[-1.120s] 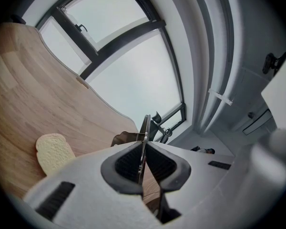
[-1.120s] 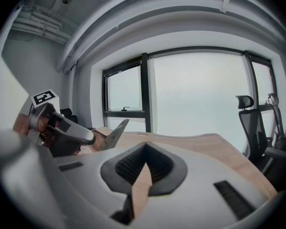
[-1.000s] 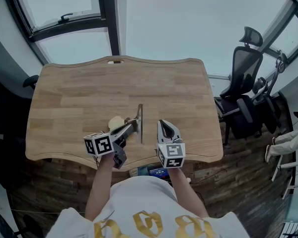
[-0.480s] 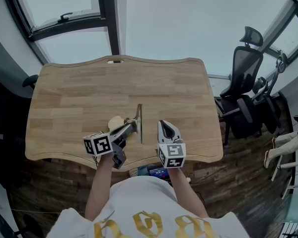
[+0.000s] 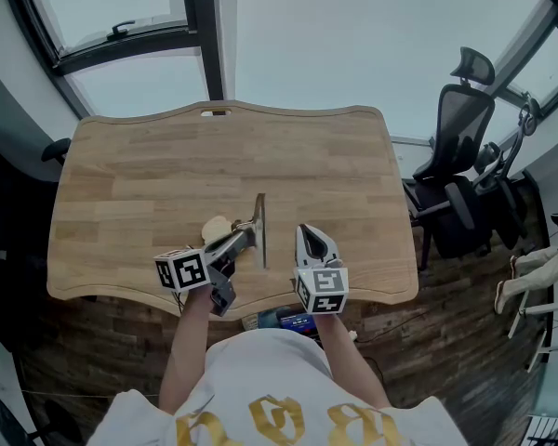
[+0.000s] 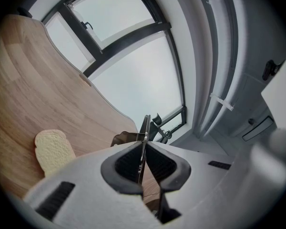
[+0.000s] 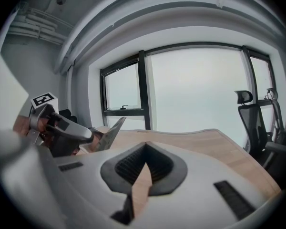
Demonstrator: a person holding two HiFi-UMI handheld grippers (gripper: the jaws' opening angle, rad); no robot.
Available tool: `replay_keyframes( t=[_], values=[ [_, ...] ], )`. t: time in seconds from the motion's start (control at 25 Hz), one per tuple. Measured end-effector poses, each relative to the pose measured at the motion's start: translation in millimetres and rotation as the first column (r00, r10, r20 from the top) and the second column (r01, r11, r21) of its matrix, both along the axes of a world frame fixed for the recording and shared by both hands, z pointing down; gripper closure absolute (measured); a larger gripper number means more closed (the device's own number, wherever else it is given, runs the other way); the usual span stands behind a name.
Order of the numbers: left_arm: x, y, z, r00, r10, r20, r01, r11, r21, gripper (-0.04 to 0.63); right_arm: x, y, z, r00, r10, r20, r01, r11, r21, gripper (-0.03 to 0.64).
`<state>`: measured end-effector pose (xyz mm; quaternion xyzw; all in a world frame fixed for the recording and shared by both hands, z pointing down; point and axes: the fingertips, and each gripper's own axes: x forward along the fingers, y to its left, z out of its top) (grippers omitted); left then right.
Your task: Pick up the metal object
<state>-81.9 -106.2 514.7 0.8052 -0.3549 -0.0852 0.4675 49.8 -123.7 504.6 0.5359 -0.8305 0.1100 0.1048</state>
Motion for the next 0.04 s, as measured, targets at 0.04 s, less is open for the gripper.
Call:
replay_keyframes(
  t=[0.04],
  values=[
    [-0.3,-0.7,0.3,1.000,-0.001,0.000,0.001,1.000,-0.001,0.558,0.0,-0.7,-0.1,1.000,-0.001,0.000,0.001,1.000,0.000,0.606]
  ],
)
